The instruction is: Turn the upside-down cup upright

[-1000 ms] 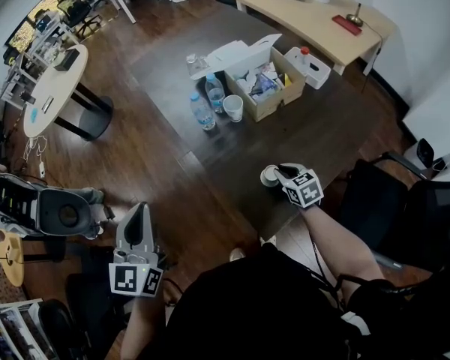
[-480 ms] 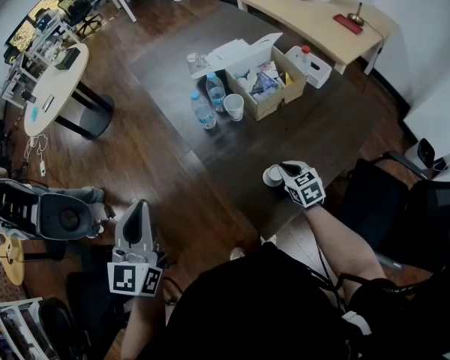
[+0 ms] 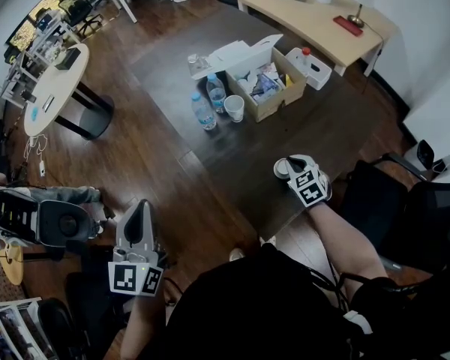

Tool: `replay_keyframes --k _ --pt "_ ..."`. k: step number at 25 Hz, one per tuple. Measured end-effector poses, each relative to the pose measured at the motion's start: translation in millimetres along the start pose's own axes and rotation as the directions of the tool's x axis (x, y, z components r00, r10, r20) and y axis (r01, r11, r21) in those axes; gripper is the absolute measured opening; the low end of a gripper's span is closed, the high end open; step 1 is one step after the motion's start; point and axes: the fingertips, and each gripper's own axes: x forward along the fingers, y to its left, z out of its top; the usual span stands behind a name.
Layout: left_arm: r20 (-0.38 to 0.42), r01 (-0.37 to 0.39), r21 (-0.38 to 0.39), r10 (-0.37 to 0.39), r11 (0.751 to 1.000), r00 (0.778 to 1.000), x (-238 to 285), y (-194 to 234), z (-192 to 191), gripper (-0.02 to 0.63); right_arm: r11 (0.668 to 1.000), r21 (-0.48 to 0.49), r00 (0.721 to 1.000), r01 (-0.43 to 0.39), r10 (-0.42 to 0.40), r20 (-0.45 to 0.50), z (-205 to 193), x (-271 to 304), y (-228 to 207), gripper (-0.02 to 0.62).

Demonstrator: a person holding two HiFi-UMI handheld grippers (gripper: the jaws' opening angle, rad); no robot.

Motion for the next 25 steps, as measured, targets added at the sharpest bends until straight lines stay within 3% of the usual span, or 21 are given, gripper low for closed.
replay_keyframes --k 6,11,17,25 --pt "-0.001 0.002 -0.018 -0.002 1.000 1.000 0.5 1.1 0.0 0.000 0.972 -0.236 0.998 0.012 -0.028 -0.064 -7.3 2.3 13.9 0.012" --pt "-0.001 0.003 -0.022 -0.003 1.000 1.000 -1.1 1.6 -1.0 0.000 0.947 -0.322 0.999 -0.019 0.004 -0.046 0.5 0.9 45.6 0.012" --pt "0.004 -0.001 -0.027 0.002 1.000 1.000 -3.0 4.0 -1.4 0.000 0.930 -0.359 0.997 -0.077 0.073 -0.025 9.8 -0.6 83.2 0.015" --pt "0.014 -0.016 -0.031 0.016 0.999 1.000 -9.1 8.1 1.7 0.000 0.921 -0.338 0.981 -0.192 0.191 -0.034 -3.0 -2.3 142.5 0.023"
